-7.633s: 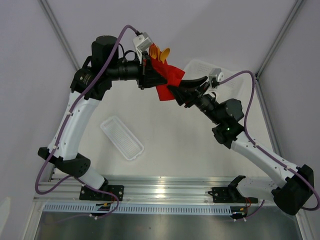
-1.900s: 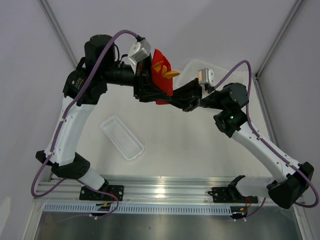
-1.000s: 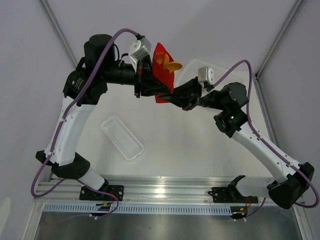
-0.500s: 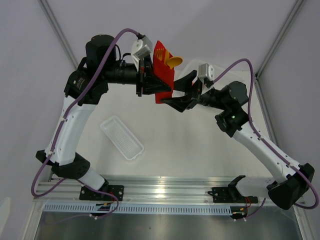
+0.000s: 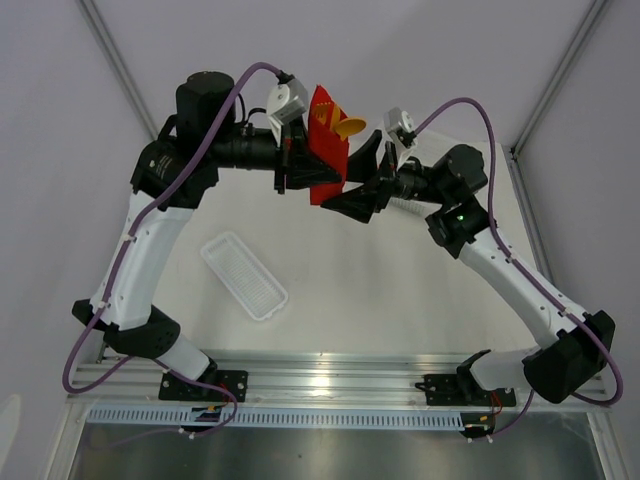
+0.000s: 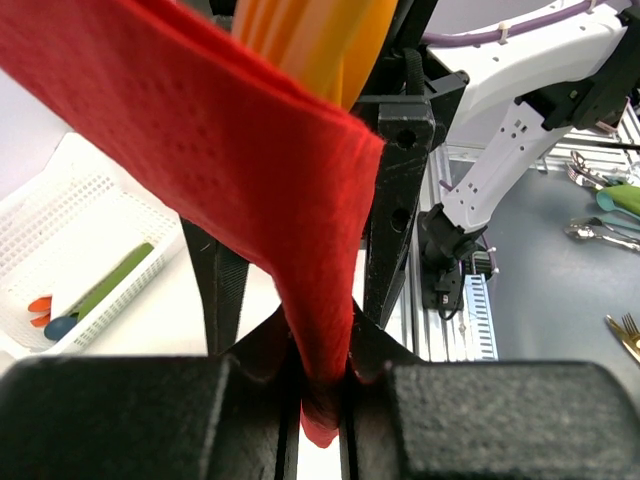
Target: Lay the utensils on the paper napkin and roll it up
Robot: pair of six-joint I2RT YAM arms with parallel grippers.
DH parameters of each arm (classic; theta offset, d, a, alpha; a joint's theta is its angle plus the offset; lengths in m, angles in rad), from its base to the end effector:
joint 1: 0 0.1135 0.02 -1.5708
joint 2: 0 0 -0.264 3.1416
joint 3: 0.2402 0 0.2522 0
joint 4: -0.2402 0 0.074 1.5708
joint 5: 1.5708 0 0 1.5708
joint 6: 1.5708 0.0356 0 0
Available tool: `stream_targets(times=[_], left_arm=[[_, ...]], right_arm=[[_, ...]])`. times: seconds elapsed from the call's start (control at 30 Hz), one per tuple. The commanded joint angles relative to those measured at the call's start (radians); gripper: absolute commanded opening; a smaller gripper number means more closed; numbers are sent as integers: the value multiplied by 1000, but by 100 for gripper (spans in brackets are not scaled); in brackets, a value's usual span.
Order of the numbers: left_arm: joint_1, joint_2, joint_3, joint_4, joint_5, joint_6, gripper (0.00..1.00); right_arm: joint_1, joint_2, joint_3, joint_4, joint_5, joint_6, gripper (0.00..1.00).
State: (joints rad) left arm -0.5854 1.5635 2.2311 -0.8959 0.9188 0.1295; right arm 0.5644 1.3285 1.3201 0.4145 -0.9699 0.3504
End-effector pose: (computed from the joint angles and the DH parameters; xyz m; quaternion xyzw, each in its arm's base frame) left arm 0.2064 -0.1708 0.5546 0.5039 0.5610 -0.4642 0.4646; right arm 0.2281 0.1792 0.4649 -0.4391 0.4422 0.5563 0.5497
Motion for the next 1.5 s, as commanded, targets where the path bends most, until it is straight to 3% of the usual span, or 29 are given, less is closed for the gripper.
stream_targets(times=[0.0,0.2,0.37,0.47,0.5,0.6,0.97,1.07,1.2,1.3,1.47], left_arm=[[-4,-14,-10,0,-11,39,1],[-4,-17,-13,-1,-9,41,1],[-4,-22,-19,2,-3,39,1],[-4,-22,-19,2,8,32,1],[-4,-23,-21,2,9,30,1],[-4,-26,-19,2,9,28,1],[-4,-42,-25,0,-18,24,2],[-4,-45,-28,-5,-35,25,15],[-4,-48,-30,-20,-44,38,45],[-4,-51,-31,-21,-72,39,58],[-4,-62,-30,-32,-100,51,70]], right_arm=[[11,-8,22,18,-23,53,67],[28,5,22,52,-27,79,42],[42,12,19,72,-26,85,42],[46,26,21,95,-27,105,28],[48,28,22,98,-29,108,18],[46,31,22,95,-29,108,2],[43,11,8,49,-12,81,0],[43,-2,2,21,0,55,0],[38,-11,-4,18,8,48,0],[34,-14,-7,17,16,52,0],[20,-17,-10,7,23,53,0]])
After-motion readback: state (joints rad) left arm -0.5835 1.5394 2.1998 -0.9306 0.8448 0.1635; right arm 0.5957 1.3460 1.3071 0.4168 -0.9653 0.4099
